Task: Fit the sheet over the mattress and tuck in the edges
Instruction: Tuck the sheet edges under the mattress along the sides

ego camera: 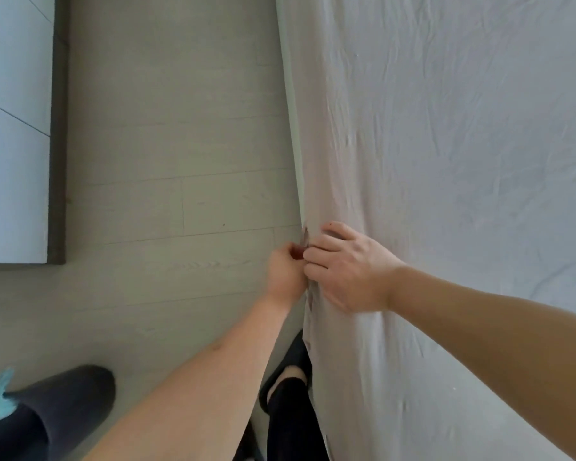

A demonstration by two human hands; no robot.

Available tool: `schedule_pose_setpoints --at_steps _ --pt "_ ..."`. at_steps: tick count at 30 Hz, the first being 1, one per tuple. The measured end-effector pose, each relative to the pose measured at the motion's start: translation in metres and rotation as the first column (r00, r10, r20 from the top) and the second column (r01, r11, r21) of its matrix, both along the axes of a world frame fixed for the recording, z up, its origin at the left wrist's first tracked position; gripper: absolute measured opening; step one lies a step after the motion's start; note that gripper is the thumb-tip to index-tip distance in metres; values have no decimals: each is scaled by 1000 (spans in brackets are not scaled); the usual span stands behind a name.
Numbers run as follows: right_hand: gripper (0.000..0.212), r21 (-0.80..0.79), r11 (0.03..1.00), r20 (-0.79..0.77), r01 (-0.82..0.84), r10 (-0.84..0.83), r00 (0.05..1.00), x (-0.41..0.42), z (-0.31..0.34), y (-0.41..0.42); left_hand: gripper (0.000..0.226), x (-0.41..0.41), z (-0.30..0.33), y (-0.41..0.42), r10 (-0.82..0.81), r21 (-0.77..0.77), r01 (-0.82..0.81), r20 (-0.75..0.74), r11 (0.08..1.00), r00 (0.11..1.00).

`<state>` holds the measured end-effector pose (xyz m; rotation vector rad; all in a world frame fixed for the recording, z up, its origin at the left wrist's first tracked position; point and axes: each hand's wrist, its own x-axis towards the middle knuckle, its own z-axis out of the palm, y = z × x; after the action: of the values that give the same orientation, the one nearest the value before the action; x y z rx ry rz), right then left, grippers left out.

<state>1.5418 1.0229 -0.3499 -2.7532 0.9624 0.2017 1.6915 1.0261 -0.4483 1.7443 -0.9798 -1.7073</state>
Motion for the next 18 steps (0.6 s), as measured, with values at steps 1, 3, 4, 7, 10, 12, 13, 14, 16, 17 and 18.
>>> schedule_pose_setpoints --at_steps 1,3,4,7,10,12,13,14,16,17,18 --pt "26 1 1000 23 21 -21 1000 -4 0 11 10 1 3 10 -1 64 2 -25 998 1000" --pt "32 -45 996 10 82 -82 997 -7 0 29 21 3 0 35 -66 207 64 3 976 998" --pt "36 -66 991 -4 117 -118 993 -7 -2 32 30 4 -8 45 -116 285 110 4 952 993" --pt "41 -106 981 -43 162 -168 985 -3 -8 32 45 12 -28 71 -100 393 122 -78 911 992" --pt "41 -131 975 -81 178 -189 979 -2 -10 30 20 17 -42 80 -74 279 111 -140 954 987" --pt "42 -153 973 -93 172 -187 978 -1 -13 33 22 19 -47 81 -105 190 115 -65 975 992" --pt "41 -165 972 -84 167 -182 980 -1 -14 34 25 21 -49 80 -139 127 134 33 983 990" --pt "39 -177 970 -77 165 -181 980 -1 -16 35 27 21 -51 78 -183 69 175 148 982 972" --pt "36 -195 968 -67 160 -176 982 0 -18 35 30 16 -51 74 -240 18 246 297 969 924" --pt "34 -205 967 -64 153 -169 984 0 -20 33 30 10 -51 73 -237 17 244 305 970 922" --pt "33 -211 967 -60 144 -159 985 0 -21 32 29 3 -51 72 -227 33 228 291 973 929"
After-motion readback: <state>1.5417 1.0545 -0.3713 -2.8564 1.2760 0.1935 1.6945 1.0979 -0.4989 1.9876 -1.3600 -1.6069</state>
